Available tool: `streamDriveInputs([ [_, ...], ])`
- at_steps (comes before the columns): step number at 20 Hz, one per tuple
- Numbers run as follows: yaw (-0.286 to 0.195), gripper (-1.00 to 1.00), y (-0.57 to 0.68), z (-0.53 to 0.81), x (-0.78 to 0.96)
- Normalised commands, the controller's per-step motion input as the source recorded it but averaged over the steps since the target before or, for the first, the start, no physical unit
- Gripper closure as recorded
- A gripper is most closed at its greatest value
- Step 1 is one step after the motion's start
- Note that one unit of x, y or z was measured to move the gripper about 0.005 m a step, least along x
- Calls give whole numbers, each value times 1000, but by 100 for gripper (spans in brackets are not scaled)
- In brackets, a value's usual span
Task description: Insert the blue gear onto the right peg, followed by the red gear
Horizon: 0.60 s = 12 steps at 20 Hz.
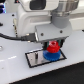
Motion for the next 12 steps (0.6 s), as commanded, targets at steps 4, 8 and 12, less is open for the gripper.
streamDriveInputs([
  [4, 0, 100, 0, -401, 0],
  [8, 0, -100, 0, -191, 0],
  [12, 0, -100, 44, 241, 5],
])
